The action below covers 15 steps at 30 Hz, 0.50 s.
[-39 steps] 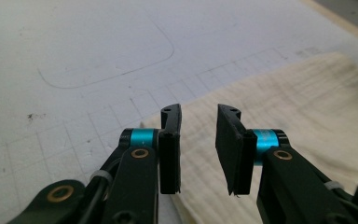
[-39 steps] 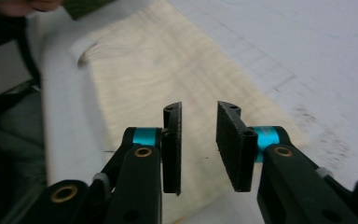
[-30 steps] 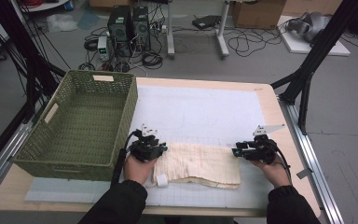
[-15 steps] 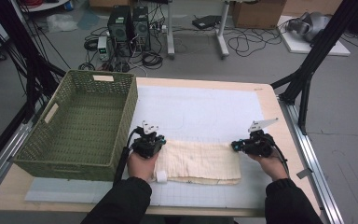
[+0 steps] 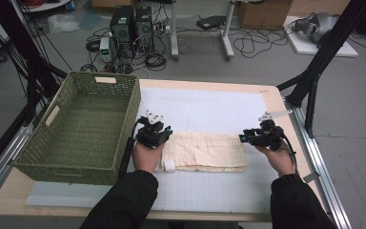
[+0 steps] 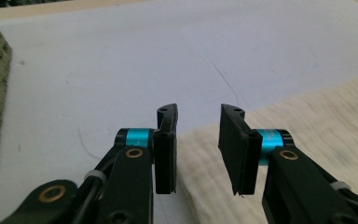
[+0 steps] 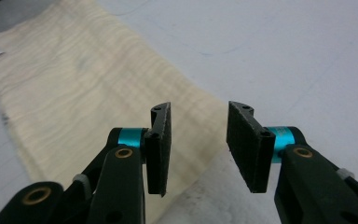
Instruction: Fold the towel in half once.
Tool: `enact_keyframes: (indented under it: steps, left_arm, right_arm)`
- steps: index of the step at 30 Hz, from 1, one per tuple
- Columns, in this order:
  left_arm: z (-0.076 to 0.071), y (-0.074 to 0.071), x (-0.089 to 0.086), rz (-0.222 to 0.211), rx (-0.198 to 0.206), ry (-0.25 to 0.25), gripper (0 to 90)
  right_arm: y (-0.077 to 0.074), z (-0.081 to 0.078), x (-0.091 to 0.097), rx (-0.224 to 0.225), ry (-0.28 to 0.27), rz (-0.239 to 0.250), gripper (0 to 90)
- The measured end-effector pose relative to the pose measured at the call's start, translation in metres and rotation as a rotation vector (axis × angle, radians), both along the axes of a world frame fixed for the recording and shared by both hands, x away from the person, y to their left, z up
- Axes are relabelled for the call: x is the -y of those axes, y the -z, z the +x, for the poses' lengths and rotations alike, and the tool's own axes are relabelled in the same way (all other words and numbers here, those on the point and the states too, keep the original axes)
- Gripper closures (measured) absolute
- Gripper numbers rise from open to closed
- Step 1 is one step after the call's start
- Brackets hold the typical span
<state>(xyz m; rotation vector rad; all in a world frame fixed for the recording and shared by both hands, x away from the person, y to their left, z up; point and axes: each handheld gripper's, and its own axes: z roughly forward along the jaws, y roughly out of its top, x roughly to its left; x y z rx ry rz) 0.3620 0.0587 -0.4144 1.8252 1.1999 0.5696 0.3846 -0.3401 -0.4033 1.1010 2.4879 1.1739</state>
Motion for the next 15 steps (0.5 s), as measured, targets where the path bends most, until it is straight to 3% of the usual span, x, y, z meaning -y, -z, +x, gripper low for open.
enact_keyframes:
  steps: [2, 4, 5, 6, 9, 10, 12, 15]
  left_arm:
    - [-0.003, 0.000, 0.000, 0.010, 0.001, 0.011, 67.0]
    - [-0.011, 0.002, -0.002, 0.007, -0.003, 0.036, 67.1]
    - [-0.020, 0.005, -0.002, 0.022, -0.010, 0.059, 67.3]
    - [-0.020, 0.005, -0.002, 0.022, -0.010, 0.059, 67.7]
    - [-0.038, 0.012, -0.003, 0.052, -0.023, 0.121, 68.8]
    - [-0.038, 0.012, -0.003, 0.052, -0.023, 0.121, 69.3]
    - [-0.049, 0.015, -0.004, 0.049, -0.050, 0.174, 69.3]
    - [-0.055, 0.019, -0.005, 0.073, -0.064, 0.196, 71.0]
  right_arm:
    - [-0.001, -0.012, -0.003, 0.047, -0.028, -0.001, 62.1]
    - [0.000, -0.018, -0.003, 0.045, -0.039, 0.004, 62.2]
    - [0.004, -0.029, -0.004, 0.040, -0.063, 0.010, 63.2]
    - [0.007, -0.035, -0.005, 0.039, -0.071, 0.016, 63.2]
    - [0.015, -0.049, -0.007, 0.030, -0.102, 0.003, 66.3]
    - [0.019, -0.054, -0.008, 0.024, -0.111, -0.005, 66.6]
    - [0.024, -0.061, -0.008, 0.010, -0.118, -0.006, 66.6]
    - [0.030, -0.064, -0.008, -0.004, -0.124, -0.017, 66.5]
